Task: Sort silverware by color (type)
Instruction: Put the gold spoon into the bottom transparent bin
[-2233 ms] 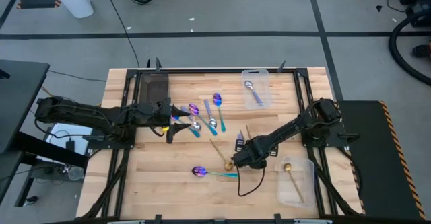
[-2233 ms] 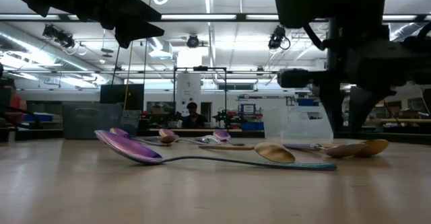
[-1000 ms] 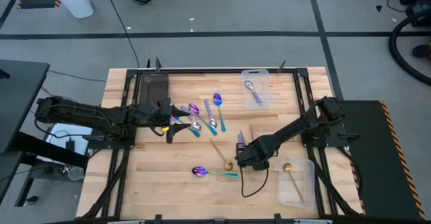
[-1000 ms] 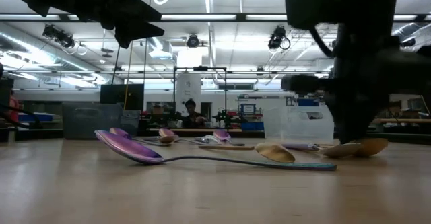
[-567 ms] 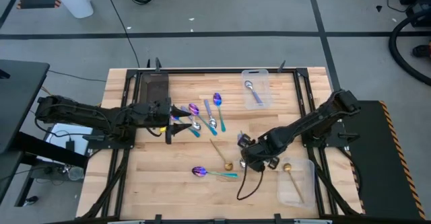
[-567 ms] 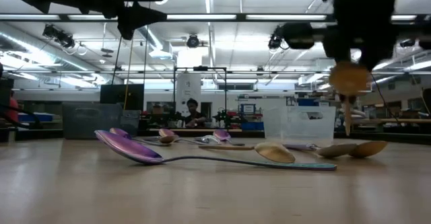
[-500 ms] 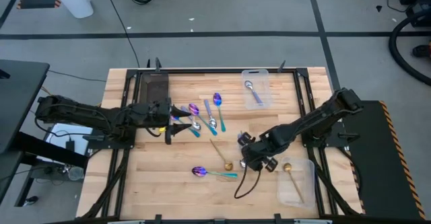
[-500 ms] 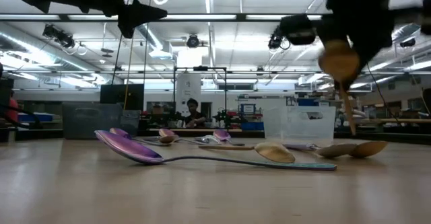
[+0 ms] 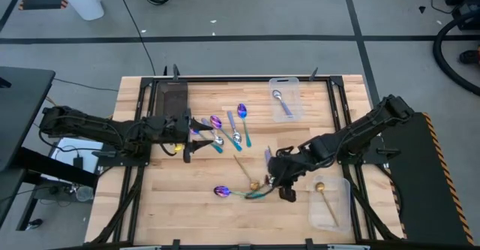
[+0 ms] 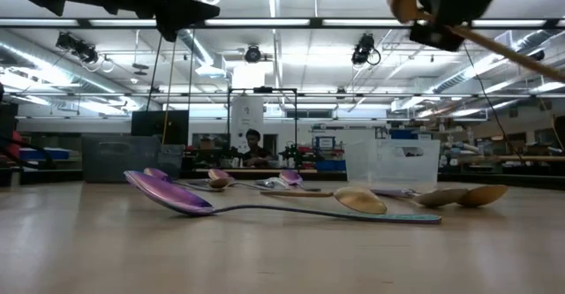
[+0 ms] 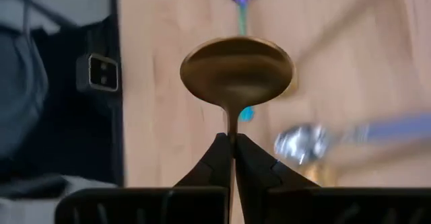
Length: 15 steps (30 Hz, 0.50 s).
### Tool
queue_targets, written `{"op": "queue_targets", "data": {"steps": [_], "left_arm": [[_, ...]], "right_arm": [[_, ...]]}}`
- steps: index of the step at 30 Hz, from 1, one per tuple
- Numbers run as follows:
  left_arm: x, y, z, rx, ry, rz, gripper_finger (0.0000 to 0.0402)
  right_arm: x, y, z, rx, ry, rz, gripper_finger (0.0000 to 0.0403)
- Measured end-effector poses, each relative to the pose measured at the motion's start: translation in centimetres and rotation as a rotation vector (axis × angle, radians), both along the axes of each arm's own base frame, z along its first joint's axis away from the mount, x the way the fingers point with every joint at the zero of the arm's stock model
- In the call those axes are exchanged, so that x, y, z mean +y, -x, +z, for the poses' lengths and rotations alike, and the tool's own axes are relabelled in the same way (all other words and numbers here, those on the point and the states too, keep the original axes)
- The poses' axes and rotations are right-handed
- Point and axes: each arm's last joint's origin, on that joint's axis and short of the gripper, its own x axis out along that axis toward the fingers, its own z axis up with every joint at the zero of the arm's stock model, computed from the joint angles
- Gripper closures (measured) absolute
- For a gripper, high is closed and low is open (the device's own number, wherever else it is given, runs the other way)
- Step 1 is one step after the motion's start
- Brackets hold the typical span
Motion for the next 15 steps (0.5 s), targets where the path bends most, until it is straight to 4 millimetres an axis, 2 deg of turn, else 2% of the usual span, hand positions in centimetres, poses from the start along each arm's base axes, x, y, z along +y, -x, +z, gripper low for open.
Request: {"op": "queue_targets", "data": {"steps": [6,15], "left_arm": [[0.7,0.0,0.2,-0.007,-0.141,0.031,0.017],[2.1,0.0,0.5,-0.028,-0.176,0.099,0.017]], "right_arm": [[0.8,1.0,-0.4,0.183,-0.152,-0.231,0.0388],[3.1,2.5,-0.2,0.292,-0.28,-0.384,0.0388]]}}
